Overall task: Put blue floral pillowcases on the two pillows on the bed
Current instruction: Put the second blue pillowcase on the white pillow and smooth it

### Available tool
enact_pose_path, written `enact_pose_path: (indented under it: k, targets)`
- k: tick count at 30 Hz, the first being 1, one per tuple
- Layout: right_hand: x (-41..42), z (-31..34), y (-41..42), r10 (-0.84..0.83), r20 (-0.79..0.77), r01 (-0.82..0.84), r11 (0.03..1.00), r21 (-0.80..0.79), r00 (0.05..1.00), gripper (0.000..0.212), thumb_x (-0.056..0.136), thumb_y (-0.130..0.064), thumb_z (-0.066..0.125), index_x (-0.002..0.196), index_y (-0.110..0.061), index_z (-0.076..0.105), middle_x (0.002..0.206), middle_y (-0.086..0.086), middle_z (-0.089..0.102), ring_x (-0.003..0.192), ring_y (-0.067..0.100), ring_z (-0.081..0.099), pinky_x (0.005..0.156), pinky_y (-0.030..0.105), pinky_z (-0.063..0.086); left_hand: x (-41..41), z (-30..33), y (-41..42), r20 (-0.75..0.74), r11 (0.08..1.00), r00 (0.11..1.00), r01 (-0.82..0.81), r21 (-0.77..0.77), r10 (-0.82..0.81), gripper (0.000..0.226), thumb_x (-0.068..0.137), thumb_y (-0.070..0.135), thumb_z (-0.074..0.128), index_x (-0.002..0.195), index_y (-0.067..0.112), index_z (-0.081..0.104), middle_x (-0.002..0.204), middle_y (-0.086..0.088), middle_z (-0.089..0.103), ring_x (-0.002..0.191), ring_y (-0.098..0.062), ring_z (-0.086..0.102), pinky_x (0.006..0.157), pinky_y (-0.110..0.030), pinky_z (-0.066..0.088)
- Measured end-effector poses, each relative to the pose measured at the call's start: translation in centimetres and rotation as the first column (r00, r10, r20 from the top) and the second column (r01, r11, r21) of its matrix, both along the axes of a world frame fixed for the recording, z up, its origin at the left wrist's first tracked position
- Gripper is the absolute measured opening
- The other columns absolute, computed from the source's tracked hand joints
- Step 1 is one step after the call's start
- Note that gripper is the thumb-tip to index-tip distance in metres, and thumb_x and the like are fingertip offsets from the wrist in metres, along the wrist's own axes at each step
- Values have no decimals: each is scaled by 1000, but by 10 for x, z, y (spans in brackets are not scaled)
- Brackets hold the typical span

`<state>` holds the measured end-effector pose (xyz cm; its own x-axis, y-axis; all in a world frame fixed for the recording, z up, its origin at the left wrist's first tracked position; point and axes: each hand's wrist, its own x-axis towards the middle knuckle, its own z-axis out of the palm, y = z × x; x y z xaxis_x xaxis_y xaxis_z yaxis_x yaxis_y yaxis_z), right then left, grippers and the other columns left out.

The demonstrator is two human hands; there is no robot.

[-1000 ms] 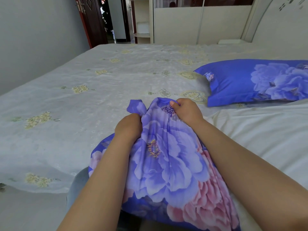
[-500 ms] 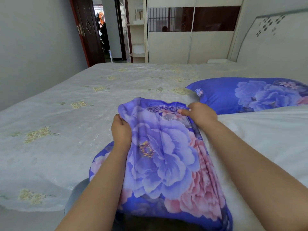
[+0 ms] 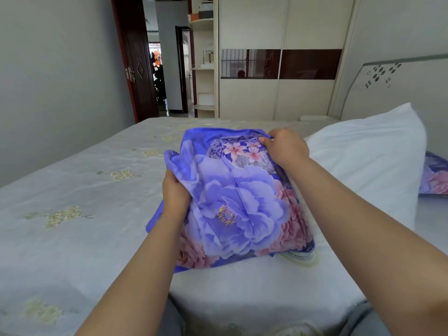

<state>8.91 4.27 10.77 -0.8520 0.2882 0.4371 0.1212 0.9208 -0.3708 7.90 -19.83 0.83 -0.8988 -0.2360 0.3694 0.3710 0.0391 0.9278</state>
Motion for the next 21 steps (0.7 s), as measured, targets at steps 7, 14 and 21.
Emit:
enact_pose_path:
  k: [7,14,21]
  targets:
    - [12,13,-17,-154,-172,157,988,6,973,50,86,-53,57,117,-14,55,124,12,51,118,31,46,93,38,37,-10,-3,-6,71,996,994,-80,31,78,15,89,19,54,85,6,58,81,-7,62,69,-17,50,65,-31,43]
    - [18,16,-19,-111,251,99,993,60,962,80,79,-82,29,118,-17,57,126,7,58,114,28,54,90,37,41,5,-18,-8,131,957,962,-257,134,240,23,86,9,52,66,16,43,61,2,45,55,-12,36,58,-28,35]
    - [16,18,-32,-105,161,51,949,310,981,56,88,-62,45,118,-17,56,119,7,61,110,28,57,73,29,37,27,-30,0,115,964,959,-264,42,257,25,88,18,55,64,16,51,59,3,47,56,-16,38,56,-27,34]
